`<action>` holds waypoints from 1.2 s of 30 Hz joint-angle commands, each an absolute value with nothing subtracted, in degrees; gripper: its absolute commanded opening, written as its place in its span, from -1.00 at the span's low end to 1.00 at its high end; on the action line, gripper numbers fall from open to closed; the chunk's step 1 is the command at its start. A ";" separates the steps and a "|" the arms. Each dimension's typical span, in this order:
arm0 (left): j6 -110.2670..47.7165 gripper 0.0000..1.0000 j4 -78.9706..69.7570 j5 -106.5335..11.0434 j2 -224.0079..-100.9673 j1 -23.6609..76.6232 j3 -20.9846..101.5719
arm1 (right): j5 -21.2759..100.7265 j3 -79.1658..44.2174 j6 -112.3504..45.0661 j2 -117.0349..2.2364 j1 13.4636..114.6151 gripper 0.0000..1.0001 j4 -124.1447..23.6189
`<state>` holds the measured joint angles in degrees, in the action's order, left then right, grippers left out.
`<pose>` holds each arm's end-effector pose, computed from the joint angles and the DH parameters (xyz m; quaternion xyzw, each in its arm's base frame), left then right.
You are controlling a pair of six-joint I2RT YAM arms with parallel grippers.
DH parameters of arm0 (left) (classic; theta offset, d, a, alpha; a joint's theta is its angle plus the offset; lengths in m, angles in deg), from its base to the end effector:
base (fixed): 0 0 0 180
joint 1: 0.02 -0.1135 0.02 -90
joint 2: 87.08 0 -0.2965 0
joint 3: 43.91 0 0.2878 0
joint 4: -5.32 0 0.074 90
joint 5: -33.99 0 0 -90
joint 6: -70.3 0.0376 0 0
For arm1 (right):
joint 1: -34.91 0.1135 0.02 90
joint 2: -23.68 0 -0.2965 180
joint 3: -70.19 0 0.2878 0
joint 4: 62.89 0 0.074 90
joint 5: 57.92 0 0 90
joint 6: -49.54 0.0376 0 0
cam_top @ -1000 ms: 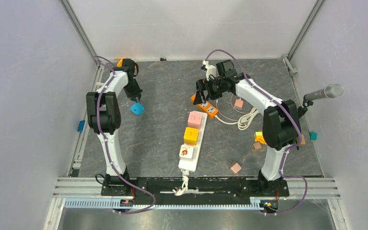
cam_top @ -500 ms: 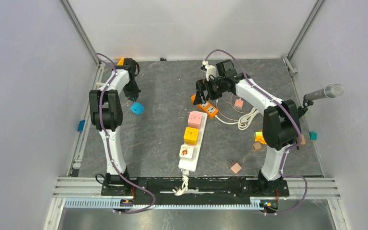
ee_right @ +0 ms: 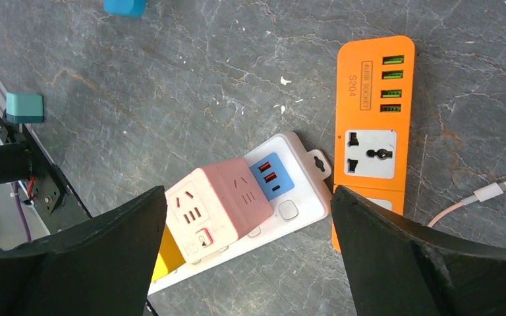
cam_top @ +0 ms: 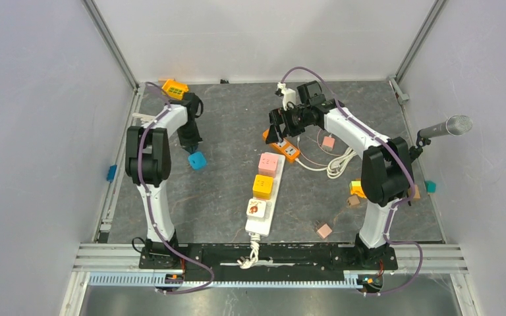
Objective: Insert the plug
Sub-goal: Move the plug to the center of the board.
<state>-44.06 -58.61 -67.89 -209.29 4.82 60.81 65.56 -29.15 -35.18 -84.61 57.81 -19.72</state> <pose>0.4680 -0.0319 0.1683 -0.1758 0.9762 0.0811 0.0980 0.4176 0.1989 0.2671 -0.2311 0.8808 0.3399 0.2351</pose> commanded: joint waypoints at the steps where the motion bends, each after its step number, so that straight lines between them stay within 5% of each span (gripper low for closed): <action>1: -44.72 -0.78 -55.55 -61.74 -204.77 11.14 54.18 | 67.51 -32.09 -36.74 -84.03 58.84 0.96 -20.18; 8: -49.26 -0.77 -52.01 -58.61 -195.45 14.31 47.08 | 66.46 -35.49 -41.14 -85.65 63.96 0.96 -18.94; 15: -50.52 -0.51 -53.66 -58.03 -186.05 9.79 49.83 | 61.79 -38.76 -46.08 -88.72 71.32 0.96 -16.98; 23: -52.31 0.12 -57.07 -56.98 -171.11 -2.22 43.56 | 50.28 -42.97 -45.64 -93.64 79.50 0.96 -16.43; 30: -51.86 0.88 -62.42 -61.90 -158.02 -4.94 39.05 | 43.09 -44.07 -42.19 -96.59 85.89 0.96 -22.02; 36: -51.64 0.99 -64.13 -63.09 -151.81 -5.03 36.88 | 37.43 -45.67 -39.04 -99.85 90.25 0.96 -26.32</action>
